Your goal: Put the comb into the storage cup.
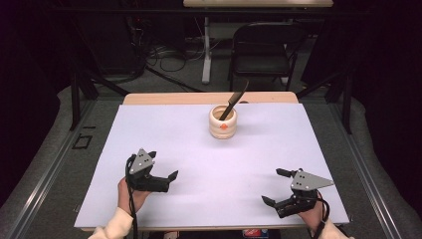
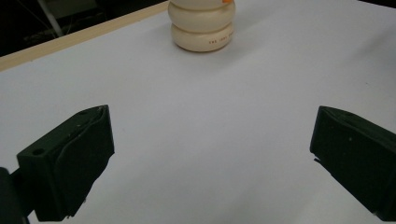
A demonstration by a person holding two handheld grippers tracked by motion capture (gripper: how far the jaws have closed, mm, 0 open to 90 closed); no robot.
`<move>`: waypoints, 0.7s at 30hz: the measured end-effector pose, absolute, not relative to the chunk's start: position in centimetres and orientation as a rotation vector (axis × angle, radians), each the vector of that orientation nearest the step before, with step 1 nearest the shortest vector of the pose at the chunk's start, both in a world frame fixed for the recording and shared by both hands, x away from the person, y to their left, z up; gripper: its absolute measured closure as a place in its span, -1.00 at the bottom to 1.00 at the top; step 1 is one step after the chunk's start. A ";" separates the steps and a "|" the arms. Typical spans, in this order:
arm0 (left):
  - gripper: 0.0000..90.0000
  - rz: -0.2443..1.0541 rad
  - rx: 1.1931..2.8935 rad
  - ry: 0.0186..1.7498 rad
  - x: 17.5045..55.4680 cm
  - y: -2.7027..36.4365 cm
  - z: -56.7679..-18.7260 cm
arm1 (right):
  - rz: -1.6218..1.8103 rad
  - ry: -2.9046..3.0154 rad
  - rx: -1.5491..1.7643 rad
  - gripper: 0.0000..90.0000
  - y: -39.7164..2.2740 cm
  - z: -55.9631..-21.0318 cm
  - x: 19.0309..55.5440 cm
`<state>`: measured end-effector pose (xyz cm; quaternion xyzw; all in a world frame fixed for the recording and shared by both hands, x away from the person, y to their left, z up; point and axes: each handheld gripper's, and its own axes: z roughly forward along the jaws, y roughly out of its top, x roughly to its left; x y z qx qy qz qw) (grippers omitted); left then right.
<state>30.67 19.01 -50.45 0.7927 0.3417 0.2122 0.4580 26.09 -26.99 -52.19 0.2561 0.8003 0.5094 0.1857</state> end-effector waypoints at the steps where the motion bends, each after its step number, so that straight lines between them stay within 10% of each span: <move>1: -1.00 0.521 1.956 0.845 30.6 19.1 -50.5 | 1.437 2.254 0.722 -1.00 -27.0 -52.2 26.1; 21: -1.00 0.519 1.982 0.866 28.8 20.2 -51.4 | 1.434 2.255 0.723 -1.00 -27.0 -52.2 26.1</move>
